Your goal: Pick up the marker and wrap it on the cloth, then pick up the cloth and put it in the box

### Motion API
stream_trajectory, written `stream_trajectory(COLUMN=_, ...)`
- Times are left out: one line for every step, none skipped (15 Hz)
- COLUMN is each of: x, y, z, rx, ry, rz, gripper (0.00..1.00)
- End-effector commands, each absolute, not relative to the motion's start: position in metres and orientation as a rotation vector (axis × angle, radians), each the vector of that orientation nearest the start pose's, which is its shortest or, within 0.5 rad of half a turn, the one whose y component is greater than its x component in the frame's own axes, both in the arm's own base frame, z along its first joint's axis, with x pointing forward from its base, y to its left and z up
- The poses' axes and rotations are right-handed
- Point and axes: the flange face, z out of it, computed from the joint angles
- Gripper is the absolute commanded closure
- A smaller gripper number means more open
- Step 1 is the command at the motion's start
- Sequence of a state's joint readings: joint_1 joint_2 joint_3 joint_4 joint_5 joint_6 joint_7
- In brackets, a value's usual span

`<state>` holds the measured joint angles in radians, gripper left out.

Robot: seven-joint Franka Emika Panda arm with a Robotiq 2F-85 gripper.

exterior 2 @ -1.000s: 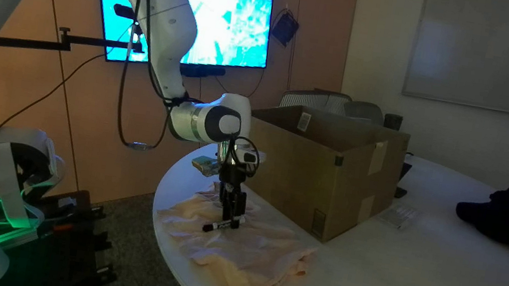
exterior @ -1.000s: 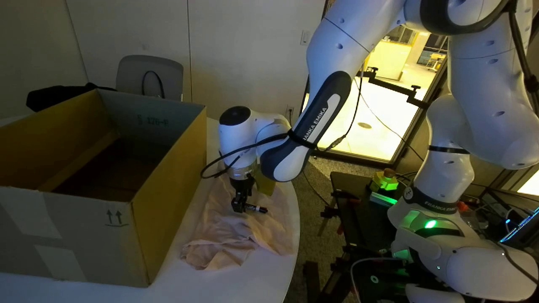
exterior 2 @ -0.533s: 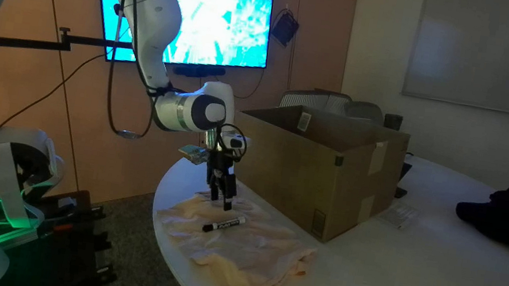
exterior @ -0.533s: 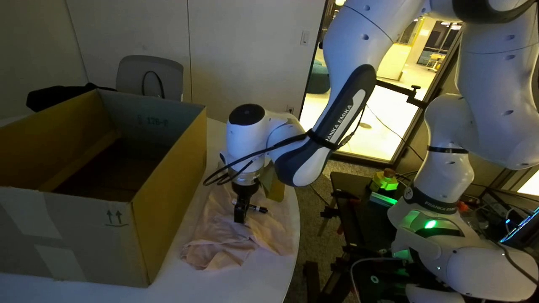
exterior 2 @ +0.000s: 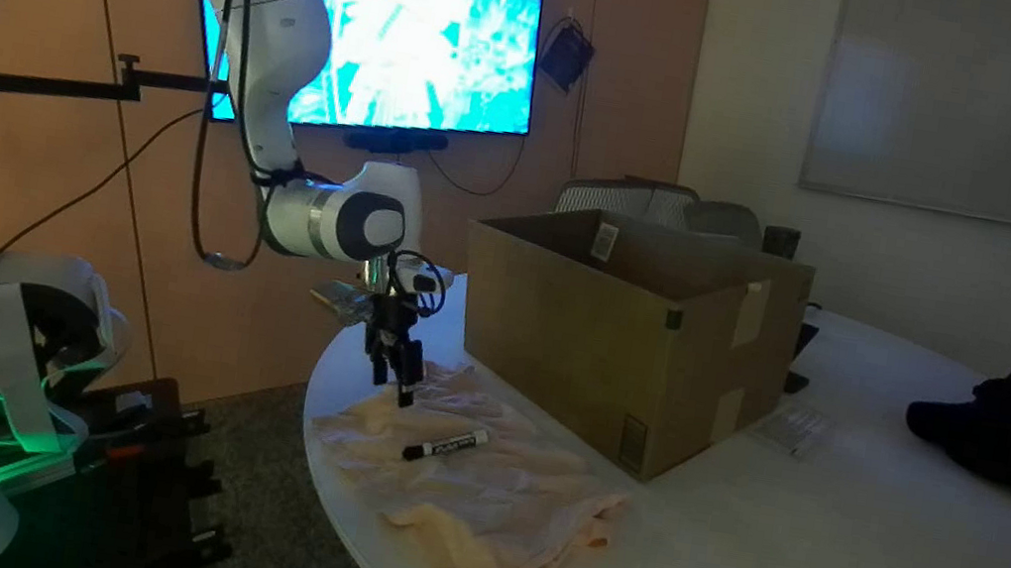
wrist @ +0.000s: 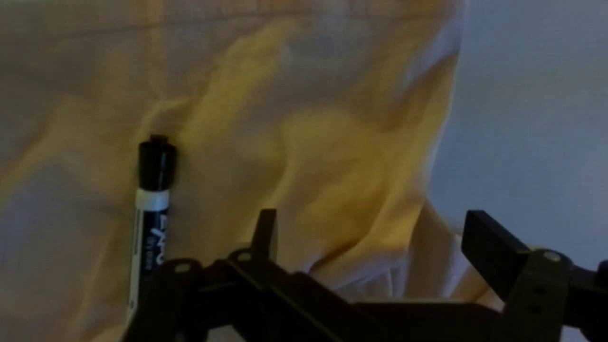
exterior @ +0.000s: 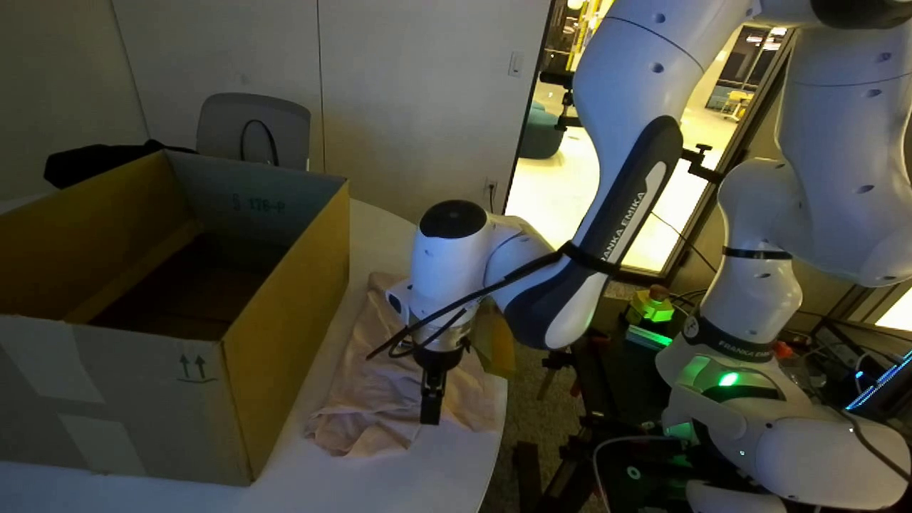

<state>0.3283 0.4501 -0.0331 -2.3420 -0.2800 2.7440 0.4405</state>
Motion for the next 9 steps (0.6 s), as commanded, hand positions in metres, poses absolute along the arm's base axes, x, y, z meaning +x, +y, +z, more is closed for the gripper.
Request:
stream_trajectory(x=0.465, y=0.159, z=0.13, rx=-3.216, ry=-0.241, rz=0.042, gripper=0.0)
stream_trajectory(x=0.462, y=0.158, z=0.126, rx=-3.216, ry=-0.251, rz=0.068, gripper=0.0)
stream_trajectory(x=0.46, y=0.157, z=0.122, rx=-3.216, ry=-0.256, rz=0.084, gripper=0.0)
stream_trajectory(x=0.457, y=0.156, z=0.118, rx=-3.213, ry=-0.263, rz=0.099, gripper=0.0)
stream_trajectory(x=0.456, y=0.154, z=0.114, rx=-3.213, ry=-0.27, rz=0.108, gripper=0.0)
stream_trajectory(x=0.455, y=0.152, z=0.11, rx=-3.217, ry=-0.269, rz=0.118, gripper=0.0)
stream_trajectory(x=0.455, y=0.15, z=0.105, rx=-3.222, ry=-0.259, rz=0.119, gripper=0.0)
stream_trajectory(x=0.455, y=0.148, z=0.103, rx=-3.22, ry=-0.254, rz=0.126, gripper=0.0)
stream_trajectory(x=0.455, y=0.147, z=0.099, rx=-3.218, ry=-0.249, rz=0.128, gripper=0.0)
